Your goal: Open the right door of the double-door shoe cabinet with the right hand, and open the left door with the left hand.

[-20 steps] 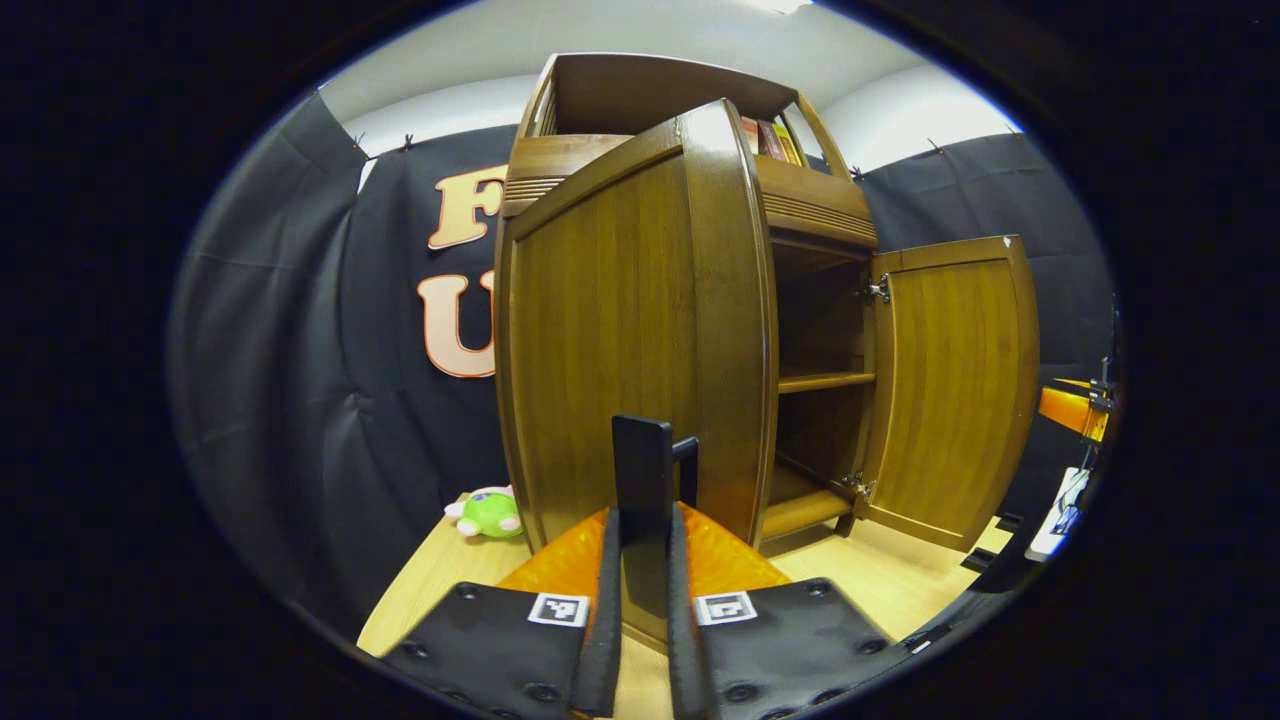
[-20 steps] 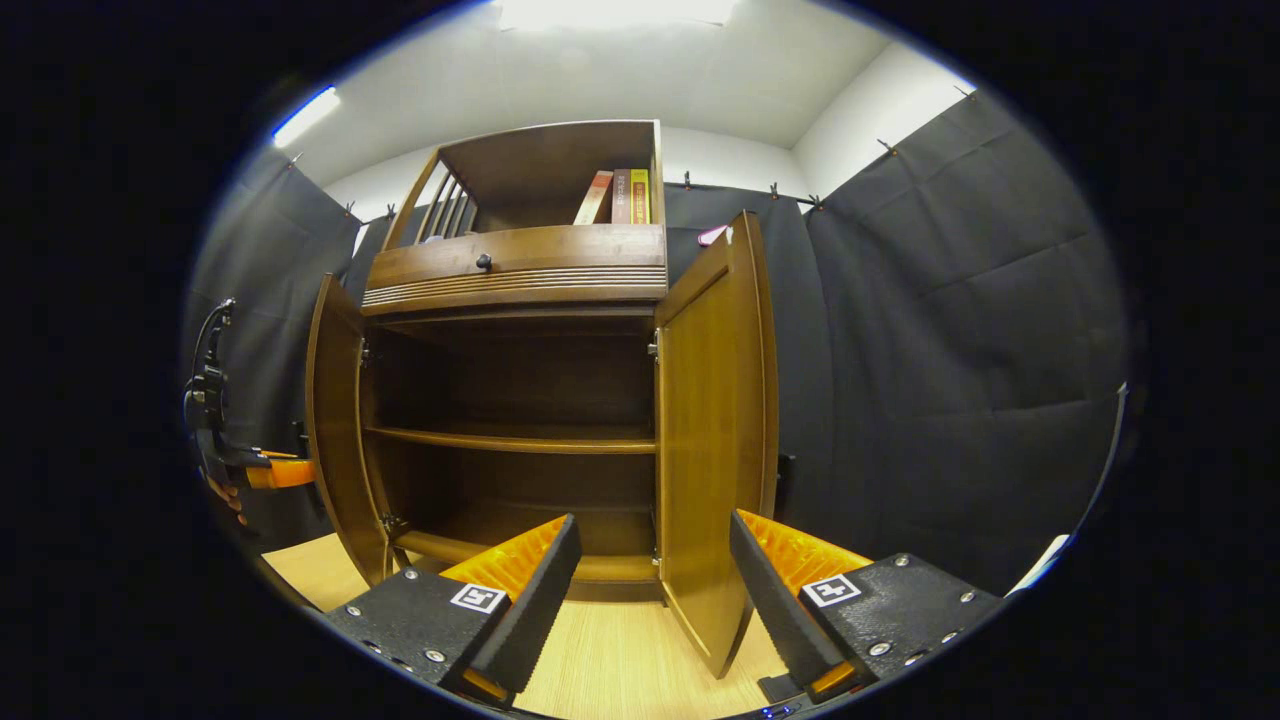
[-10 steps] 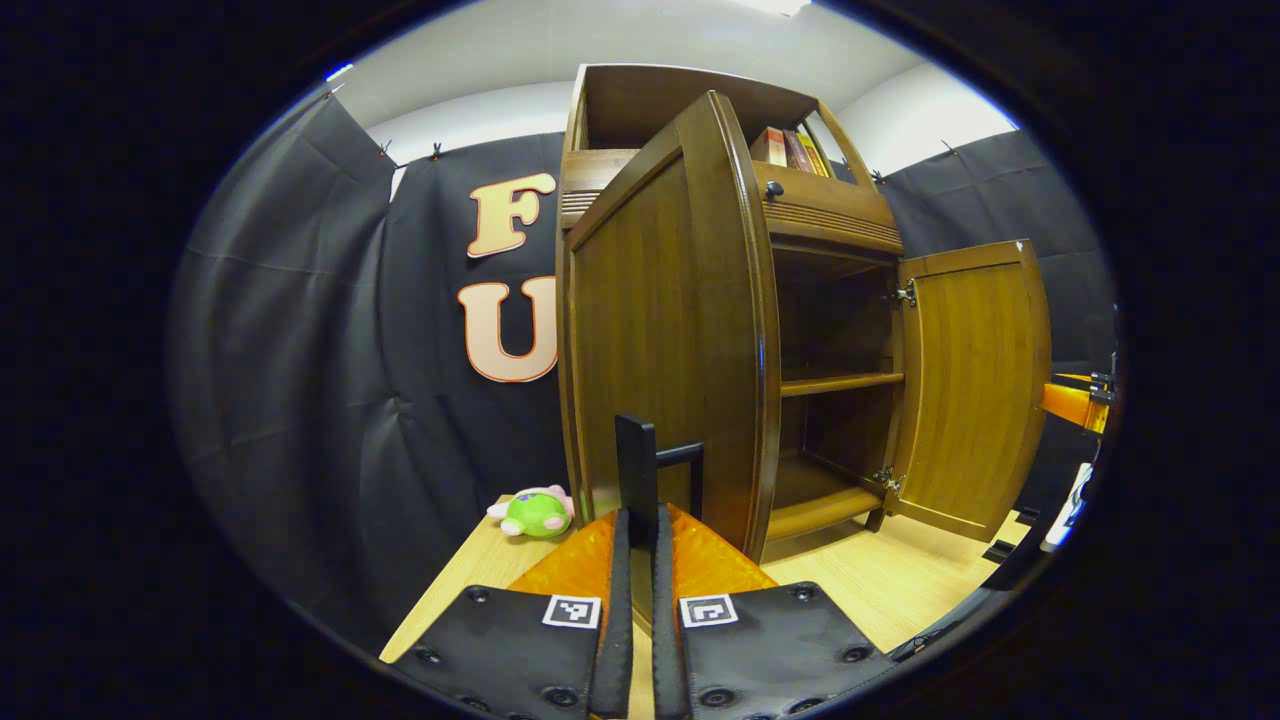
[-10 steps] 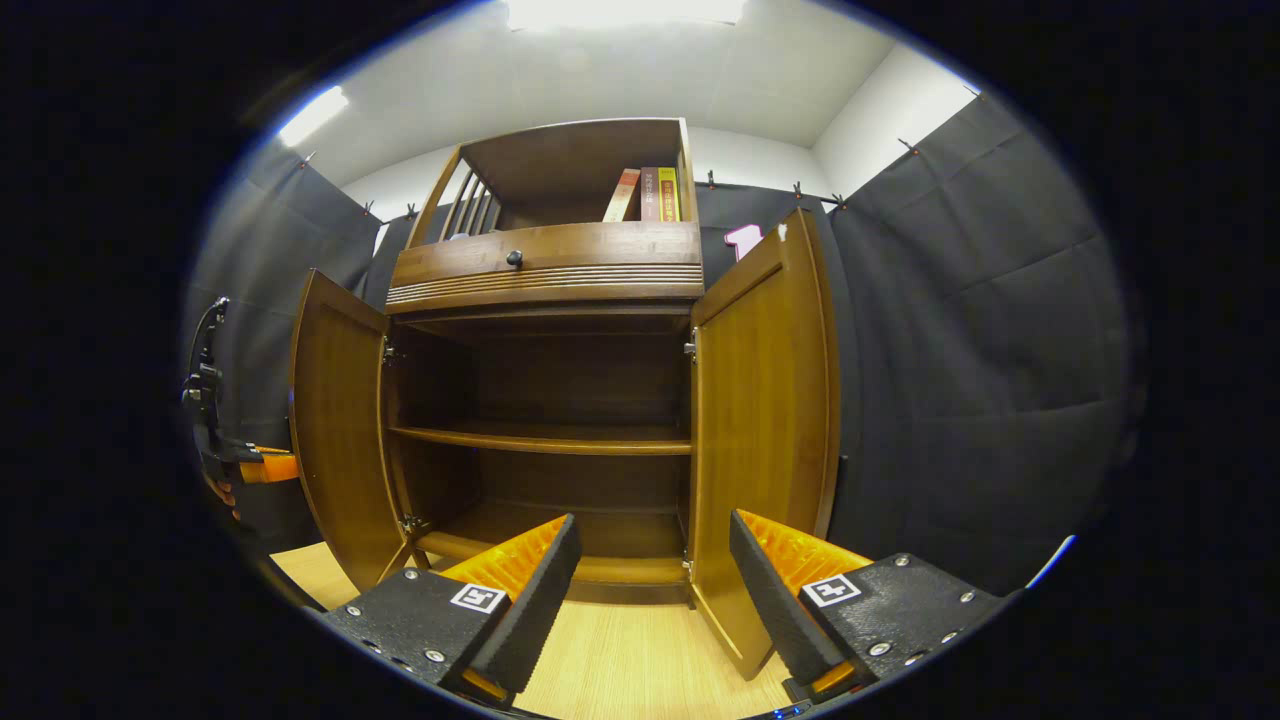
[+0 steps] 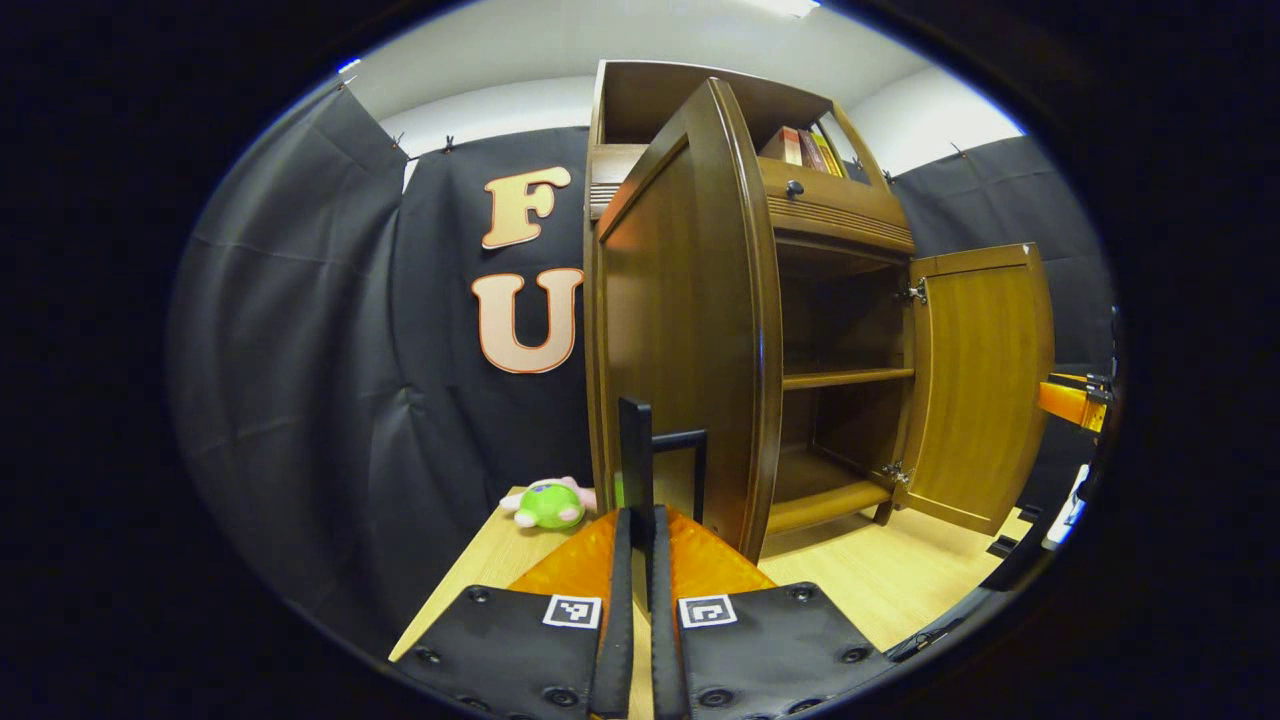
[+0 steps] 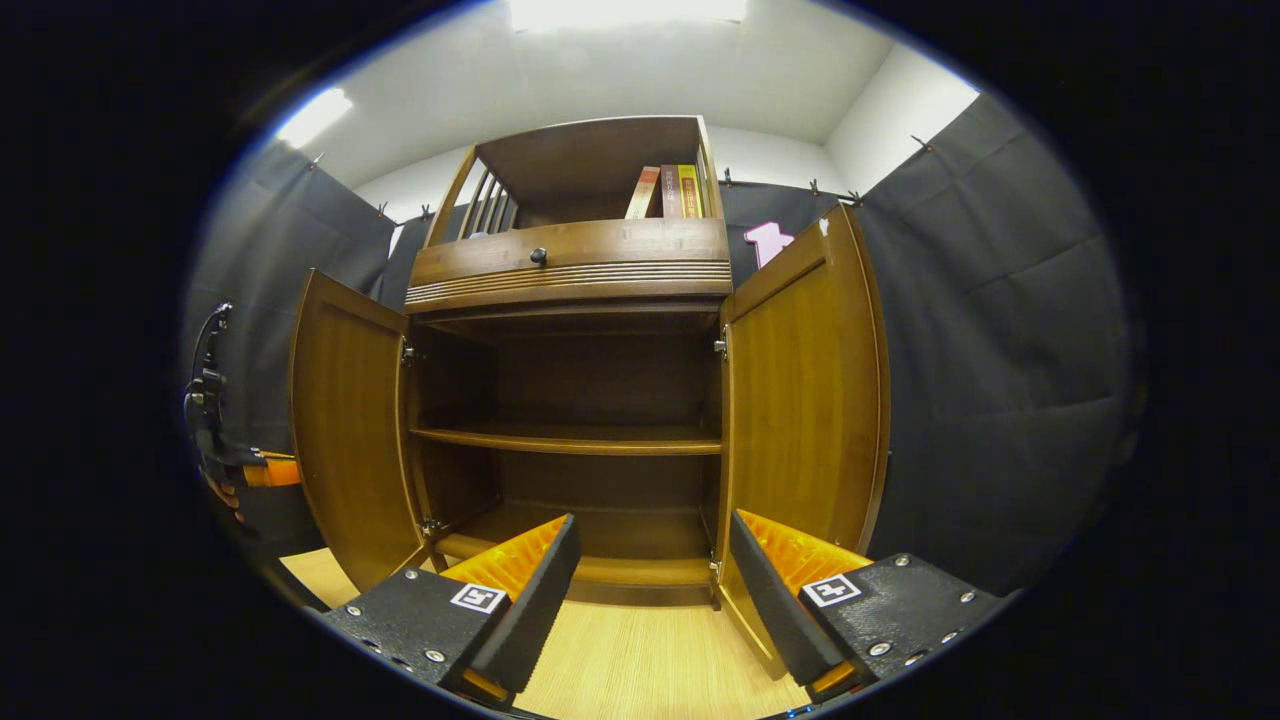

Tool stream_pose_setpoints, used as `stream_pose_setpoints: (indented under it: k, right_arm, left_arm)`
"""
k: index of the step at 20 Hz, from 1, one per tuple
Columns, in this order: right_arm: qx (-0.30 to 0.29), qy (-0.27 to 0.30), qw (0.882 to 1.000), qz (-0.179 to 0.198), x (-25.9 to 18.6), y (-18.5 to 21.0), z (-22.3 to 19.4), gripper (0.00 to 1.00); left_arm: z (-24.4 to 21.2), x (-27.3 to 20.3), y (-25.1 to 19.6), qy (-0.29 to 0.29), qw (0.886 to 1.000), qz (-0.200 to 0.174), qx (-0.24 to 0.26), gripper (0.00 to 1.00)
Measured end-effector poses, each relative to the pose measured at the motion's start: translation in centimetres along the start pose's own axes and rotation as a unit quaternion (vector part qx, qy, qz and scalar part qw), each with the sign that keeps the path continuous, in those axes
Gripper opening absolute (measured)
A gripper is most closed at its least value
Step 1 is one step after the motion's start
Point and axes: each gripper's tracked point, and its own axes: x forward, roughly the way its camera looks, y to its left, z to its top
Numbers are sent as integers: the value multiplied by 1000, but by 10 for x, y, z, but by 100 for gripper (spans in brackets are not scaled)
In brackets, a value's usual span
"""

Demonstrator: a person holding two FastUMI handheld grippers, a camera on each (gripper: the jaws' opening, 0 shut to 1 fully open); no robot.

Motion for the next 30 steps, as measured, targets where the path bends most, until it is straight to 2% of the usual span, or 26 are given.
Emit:
stream_pose_setpoints:
  k: [6,19,20,23,24,25,26,30]
  right_arm:
    - [1,2,1000,5,3,7,-1,92]
    - [-2,5,1000,17,6,22,-3,92]
    - [-1,6,1000,18,7,23,-4,92]
    - [0,7,1000,18,7,25,-6,92]
    - [-1,7,1000,17,8,24,-5,92]
    - [0,7,1000,17,7,25,-5,92]
    - [0,8,1000,17,7,26,-6,92]
    - [-1,12,1000,17,9,26,-8,92]
  left_arm:
    - [0,-1,25,-4,1000,28,-1,14]
    - [6,-16,61,-20,998,61,6,13]
    - [6,-18,65,-21,998,64,7,10]
    - [1,-22,82,-17,996,83,14,11]
    - [1,-24,84,-17,997,81,9,7]
    - [-1,-26,86,-15,997,79,-1,14]
    - [-3,-29,88,-12,997,80,-5,7]
    - [-6,-47,94,-8,995,95,-3,8]
